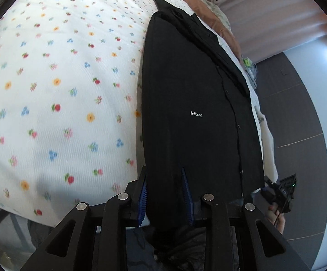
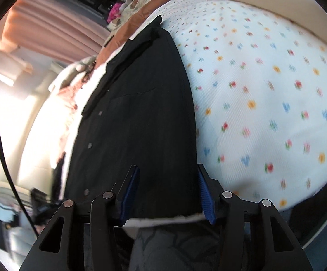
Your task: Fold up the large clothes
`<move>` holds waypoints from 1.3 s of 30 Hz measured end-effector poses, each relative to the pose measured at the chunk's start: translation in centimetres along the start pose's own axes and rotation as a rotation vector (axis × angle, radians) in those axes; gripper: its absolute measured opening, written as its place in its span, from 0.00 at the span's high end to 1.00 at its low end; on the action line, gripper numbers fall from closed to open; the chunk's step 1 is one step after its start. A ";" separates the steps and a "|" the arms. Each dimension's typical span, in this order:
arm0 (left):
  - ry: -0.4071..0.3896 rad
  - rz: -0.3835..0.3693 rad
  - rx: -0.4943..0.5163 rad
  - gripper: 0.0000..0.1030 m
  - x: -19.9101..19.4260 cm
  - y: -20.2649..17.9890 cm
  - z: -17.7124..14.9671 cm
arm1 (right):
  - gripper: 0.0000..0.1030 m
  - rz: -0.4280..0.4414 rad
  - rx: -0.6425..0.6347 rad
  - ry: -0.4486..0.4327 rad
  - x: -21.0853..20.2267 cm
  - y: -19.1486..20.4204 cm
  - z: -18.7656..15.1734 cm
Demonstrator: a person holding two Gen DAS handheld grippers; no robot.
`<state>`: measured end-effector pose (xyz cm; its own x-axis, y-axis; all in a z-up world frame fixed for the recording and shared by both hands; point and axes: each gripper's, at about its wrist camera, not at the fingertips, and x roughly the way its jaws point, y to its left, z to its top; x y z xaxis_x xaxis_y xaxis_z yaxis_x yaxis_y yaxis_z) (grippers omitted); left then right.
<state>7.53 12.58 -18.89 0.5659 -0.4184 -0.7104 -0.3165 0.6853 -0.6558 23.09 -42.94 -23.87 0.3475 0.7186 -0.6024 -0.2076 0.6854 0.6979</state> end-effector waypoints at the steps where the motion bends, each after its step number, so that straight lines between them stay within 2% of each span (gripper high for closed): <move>1: -0.001 -0.010 -0.004 0.72 0.0 0.1 -0.2 | 0.51 0.014 0.009 0.009 0.0 -0.3 -0.2; 6: -0.004 -0.036 -0.023 0.72 0.3 0.3 0.0 | 0.51 0.077 0.033 0.007 -0.4 -1.2 -1.2; 13: -0.016 -0.059 -0.032 0.72 1.2 0.1 1.2 | 0.51 0.147 0.087 -0.026 0.5 -1.8 -0.7; 21: 0.004 -0.096 -0.016 0.72 2.4 -0.5 1.5 | 0.51 0.159 0.103 -0.049 2.2 -0.7 0.5; 23: 0.018 -0.103 0.007 0.72 2.2 -0.5 1.0 | 0.57 0.160 0.103 -0.058 2.3 -0.4 0.6; 24: 0.016 -0.104 0.010 0.75 1.9 -0.4 0.8 | 0.71 0.158 0.101 -0.060 2.4 -0.3 0.7; 25: 0.009 -0.092 0.009 0.89 1.7 -0.2 0.7 | 0.86 0.160 0.101 -0.064 2.4 -0.2 0.7; 26: 0.001 -0.089 0.007 0.91 1.5 0.1 0.8 | 0.87 0.165 0.104 -0.071 2.3 -0.2 0.7; 29: -0.060 -0.149 0.012 0.96 -0.2 0.2 0.5 | 0.92 0.188 0.092 -0.105 1.4 0.5 0.7; 32: -0.131 -0.202 0.032 0.98 -2.6 -0.6 0.6 | 0.94 0.206 0.059 -0.135 0.1 2.3 1.0; 39: -0.224 -0.252 0.075 0.99 -7.6 -2.7 0.8 | 0.94 0.251 -0.032 -0.194 -3.0 7.6 1.8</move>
<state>4.66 14.40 -11.54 0.7751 -0.4445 -0.4490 -0.0929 0.6227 -0.7769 22.14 -40.10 -16.05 0.4490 0.8321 -0.3256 -0.3367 0.4951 0.8009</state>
